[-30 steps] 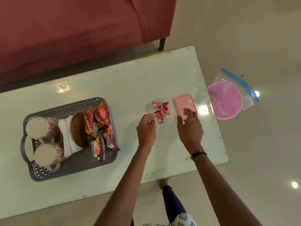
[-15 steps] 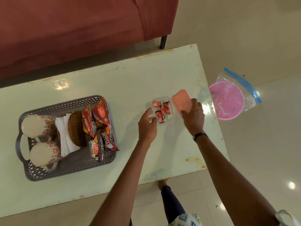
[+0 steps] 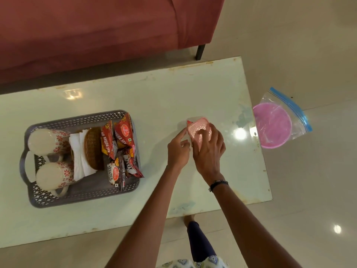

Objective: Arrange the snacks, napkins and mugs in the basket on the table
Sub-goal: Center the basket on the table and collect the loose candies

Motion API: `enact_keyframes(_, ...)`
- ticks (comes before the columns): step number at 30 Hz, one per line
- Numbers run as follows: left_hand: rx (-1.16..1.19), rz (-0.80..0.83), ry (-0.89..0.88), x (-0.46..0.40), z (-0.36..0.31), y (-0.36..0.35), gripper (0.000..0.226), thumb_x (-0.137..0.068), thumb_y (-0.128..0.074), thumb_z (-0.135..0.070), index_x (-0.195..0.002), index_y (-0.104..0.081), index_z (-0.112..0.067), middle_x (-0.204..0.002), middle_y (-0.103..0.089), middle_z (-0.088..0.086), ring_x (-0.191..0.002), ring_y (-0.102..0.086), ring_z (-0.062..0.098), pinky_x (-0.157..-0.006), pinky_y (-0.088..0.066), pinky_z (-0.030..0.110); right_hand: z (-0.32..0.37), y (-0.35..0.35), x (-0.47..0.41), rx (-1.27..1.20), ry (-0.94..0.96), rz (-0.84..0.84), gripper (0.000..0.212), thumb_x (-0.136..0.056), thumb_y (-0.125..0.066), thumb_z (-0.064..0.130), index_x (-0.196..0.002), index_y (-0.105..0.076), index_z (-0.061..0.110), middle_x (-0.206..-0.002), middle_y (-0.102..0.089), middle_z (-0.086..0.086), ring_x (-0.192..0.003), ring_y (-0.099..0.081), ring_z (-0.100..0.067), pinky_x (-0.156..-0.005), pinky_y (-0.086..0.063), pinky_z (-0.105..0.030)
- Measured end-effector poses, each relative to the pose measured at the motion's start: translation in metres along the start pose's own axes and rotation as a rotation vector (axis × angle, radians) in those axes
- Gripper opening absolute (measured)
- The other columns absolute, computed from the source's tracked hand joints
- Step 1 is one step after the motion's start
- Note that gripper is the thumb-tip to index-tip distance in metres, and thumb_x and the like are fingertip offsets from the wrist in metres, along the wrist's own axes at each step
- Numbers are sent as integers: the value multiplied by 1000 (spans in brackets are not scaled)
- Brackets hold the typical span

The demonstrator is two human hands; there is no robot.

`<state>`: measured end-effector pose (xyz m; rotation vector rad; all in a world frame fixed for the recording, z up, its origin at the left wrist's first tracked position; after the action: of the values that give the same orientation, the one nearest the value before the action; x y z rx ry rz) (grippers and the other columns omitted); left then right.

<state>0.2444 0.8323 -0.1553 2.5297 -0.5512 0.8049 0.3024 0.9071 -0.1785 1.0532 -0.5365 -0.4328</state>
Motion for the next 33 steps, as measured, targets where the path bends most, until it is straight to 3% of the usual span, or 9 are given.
enact_keyframes(3, 26, -7, 37, -3, 1, 1, 49, -91, -47, 0, -135, -49, -22, -138, -53, 1, -106, -60, 17, -93, -54, 40, -1, 9, -11, 25, 6, 1, 47, -88, -55, 43, -127, -46, 18, -143, -38, -14, -119, -43, -37, -89, -45, -47)
enact_keyframes(7, 65, -6, 43, -4, 2, -1, 45, -92, -51, -3, -134, -49, -19, -133, -57, 4, -114, -60, 25, -93, -54, 41, 6, 15, -21, 47, -31, 9, 60, -83, -58, 51, -130, -45, 17, -135, -46, -12, -108, -47, -35, -78, -49, -43)
enact_keyframes(14, 110, -58, 66, 1, 1, -2, 38, -93, -51, -7, -131, -52, -10, -128, -60, 10, -112, -60, 27, -96, -52, 37, 23, 17, -28, 64, -139, 69, 69, -84, -55, 51, -139, -31, 15, -137, -42, -6, -113, -44, -30, -65, -45, -32)
enact_keyframes(18, 149, -110, 89, 0, 1, -4, 35, -92, -52, -5, -126, -56, -5, -122, -62, 13, -107, -61, 31, -95, -52, 41, 27, 17, -28, 41, -159, 120, 68, -89, -52, 47, -143, -24, 14, -145, -35, -7, -118, -47, -32, -75, -51, -39)
enact_keyframes(23, 67, -200, 41, -4, 4, -4, 19, -93, -50, -3, -105, -64, -5, -89, -65, 6, -78, -62, 19, -62, -55, 16, 28, 16, -30, 51, -155, 162, 73, -93, -50, 46, -148, -12, 18, -153, -25, -10, -118, -55, -36, -83, -53, -43)
enact_keyframes(26, -30, -142, -1, -6, 8, -2, 28, -89, -52, -1, -114, -64, -8, -93, -67, 5, -85, -64, 19, -78, -55, 30, 27, 16, -33, 80, -140, 202, 69, -94, -48, 43, -148, -13, 18, -154, -22, -14, -116, -55, -39, -84, -52, -43)
enact_keyframes(28, -23, -136, 32, -10, 7, -3, 29, -89, -52, -1, -114, -65, -9, -91, -65, 2, -81, -63, 15, -80, -54, 32, 27, 16, -35, 94, -129, 213, 68, -94, -48, 44, -148, -15, 17, -154, -22, -15, -114, -56, -40, -85, -51, -43)
enact_keyframes(30, 11, -183, 90, -17, 7, -5, 22, -91, -54, -5, -108, -67, -5, -88, -64, 1, -71, -61, 11, -71, -56, 21, 26, 15, -38, 115, -131, 230, 67, -95, -47, 44, -148, -15, 17, -154, -23, -15, -113, -57, -40, -85, -51, -43)
enact_keyframes(33, -20, -215, 96, -21, 8, -9, 18, -92, -54, -8, -101, -69, -3, -85, -62, -1, -62, -56, 4, -54, -45, 1, 26, 15, -41, 119, -140, 241, 65, -95, -46, 43, -147, -16, 17, -152, -25, -16, -111, -58, -39, -85, -52, -42)
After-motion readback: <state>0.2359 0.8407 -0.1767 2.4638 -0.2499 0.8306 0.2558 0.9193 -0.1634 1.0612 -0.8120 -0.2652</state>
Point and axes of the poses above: each hand's wrist, its own x-axis away from the middle knuckle, its own y-axis out of the back of the hand, z = x × y, the point moved 1 cm from there along -x, towards the middle knuckle
